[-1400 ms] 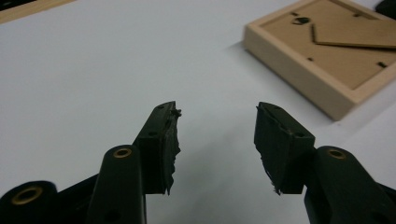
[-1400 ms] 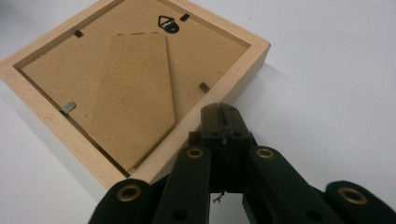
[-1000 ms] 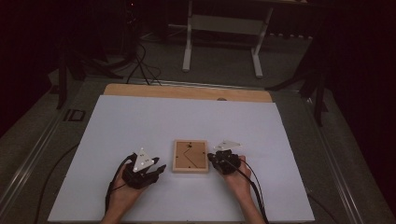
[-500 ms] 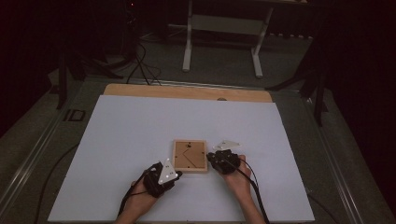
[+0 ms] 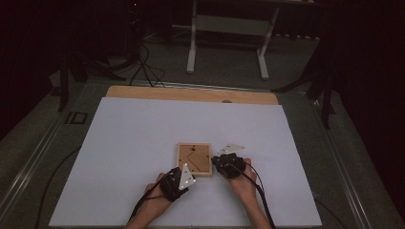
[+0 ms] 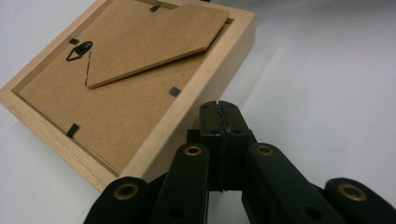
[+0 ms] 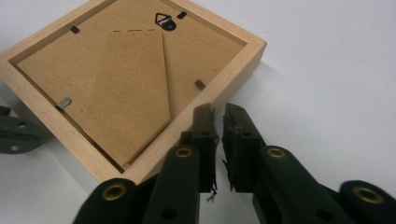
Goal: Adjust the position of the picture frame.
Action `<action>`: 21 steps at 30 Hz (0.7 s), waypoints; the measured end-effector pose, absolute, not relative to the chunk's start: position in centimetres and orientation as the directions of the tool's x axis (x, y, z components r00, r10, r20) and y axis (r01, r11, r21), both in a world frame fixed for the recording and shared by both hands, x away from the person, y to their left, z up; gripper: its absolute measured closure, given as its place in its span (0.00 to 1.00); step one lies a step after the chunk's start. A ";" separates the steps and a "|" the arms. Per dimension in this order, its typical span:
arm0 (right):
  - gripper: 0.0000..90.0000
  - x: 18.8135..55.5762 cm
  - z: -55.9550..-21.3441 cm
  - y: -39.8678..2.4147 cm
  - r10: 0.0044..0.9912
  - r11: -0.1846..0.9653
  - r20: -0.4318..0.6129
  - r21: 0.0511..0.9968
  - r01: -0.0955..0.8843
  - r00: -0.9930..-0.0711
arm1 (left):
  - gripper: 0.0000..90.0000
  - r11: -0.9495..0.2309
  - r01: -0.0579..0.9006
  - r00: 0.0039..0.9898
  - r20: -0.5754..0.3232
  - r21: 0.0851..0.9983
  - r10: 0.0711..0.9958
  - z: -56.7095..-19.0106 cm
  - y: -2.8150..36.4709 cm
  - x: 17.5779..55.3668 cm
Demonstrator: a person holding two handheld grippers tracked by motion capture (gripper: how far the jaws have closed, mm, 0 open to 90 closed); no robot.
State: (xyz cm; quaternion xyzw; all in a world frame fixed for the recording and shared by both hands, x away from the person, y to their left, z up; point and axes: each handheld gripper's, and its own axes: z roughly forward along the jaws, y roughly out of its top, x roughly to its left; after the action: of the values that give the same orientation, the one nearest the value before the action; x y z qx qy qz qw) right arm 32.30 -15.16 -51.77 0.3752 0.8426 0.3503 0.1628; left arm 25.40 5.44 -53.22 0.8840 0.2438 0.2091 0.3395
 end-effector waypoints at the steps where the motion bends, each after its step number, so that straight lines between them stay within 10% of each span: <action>1: 0.95 32.3 -51.8 -15.1 0.748 0.469 -0.007 0.713 0.521 -0.664 | 0.99 -0.644 0.296 0.795 0.192 0.705 0.575 -53.2 5.5 25.6; 21: 0.99 33.1 -51.7 -14.2 0.751 0.468 -0.014 0.717 0.517 -0.660 | 1.00 -0.638 0.323 0.779 0.186 0.699 0.598 -53.2 5.2 26.8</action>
State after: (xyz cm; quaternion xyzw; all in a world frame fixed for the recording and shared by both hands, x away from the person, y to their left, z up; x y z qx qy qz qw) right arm 33.12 -14.18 -51.73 0.3770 0.8405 0.3518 0.1664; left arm 26.81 5.21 -53.21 0.8815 0.2613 0.2051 0.3356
